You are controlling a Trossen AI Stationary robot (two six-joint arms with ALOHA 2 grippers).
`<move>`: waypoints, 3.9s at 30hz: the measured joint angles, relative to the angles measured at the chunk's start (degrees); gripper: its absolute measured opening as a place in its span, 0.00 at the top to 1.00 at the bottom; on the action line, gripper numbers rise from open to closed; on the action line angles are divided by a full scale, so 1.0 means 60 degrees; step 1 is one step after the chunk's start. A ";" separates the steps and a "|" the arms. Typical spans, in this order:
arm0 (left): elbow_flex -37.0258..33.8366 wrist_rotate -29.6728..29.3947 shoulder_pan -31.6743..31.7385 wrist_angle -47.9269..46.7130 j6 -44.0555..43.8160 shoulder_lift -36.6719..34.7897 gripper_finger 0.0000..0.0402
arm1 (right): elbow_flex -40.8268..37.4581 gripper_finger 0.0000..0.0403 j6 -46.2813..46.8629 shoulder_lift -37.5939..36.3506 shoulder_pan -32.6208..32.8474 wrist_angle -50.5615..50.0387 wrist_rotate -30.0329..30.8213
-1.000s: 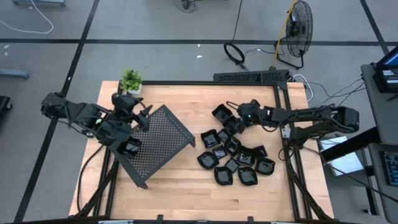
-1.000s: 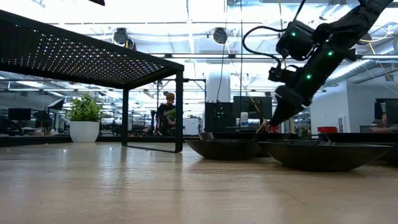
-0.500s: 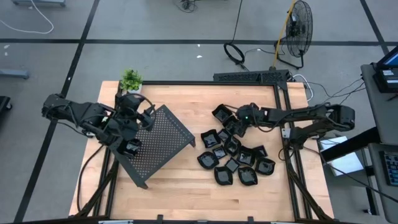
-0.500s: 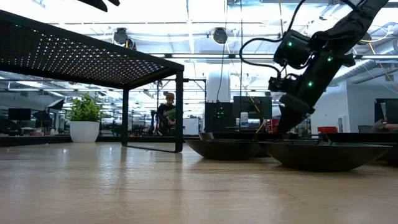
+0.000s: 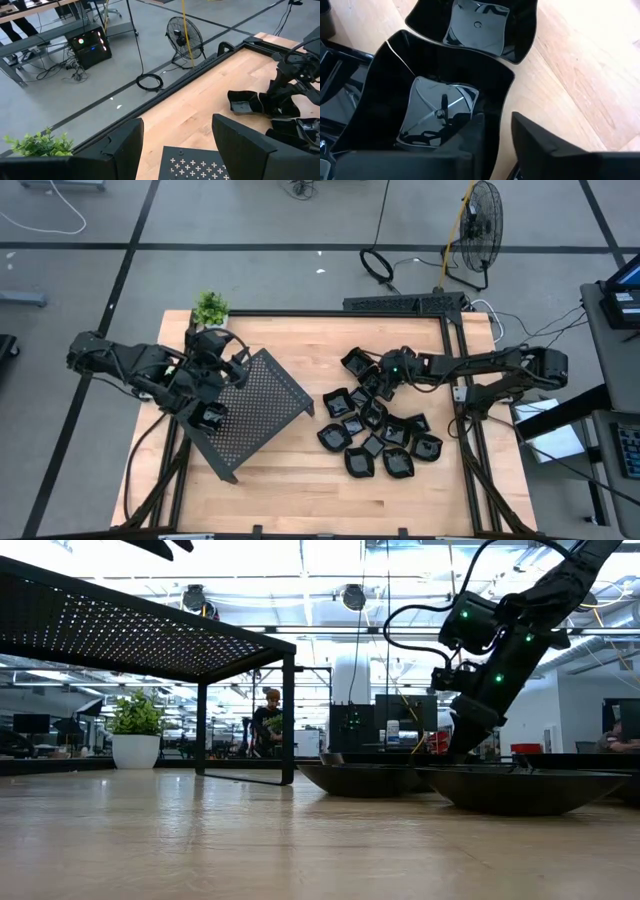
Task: Pick & Place Mini shaped plates
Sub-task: Put the distorted square plate on the shelf
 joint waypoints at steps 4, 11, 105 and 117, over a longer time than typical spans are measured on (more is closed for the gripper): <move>0.0000 0.0000 0.0000 0.0000 -0.0002 0.0000 0.40 | 0.0000 0.95 -0.0275 0.0000 0.0000 0.0021 0.0002; 0.0004 0.0000 0.0000 0.0002 -0.0004 0.0000 0.40 | 0.0000 0.99 -0.0914 -0.0638 0.0007 0.0072 0.0105; 0.4087 0.1899 0.2605 0.7775 1.0615 0.8036 0.60 | -0.2153 1.00 -0.7922 0.0747 0.2299 1.5460 0.2473; 0.4087 0.1509 0.2547 0.7925 1.0928 0.8036 0.97 | -0.2153 0.99 -0.7883 0.0743 0.2310 1.5263 0.1875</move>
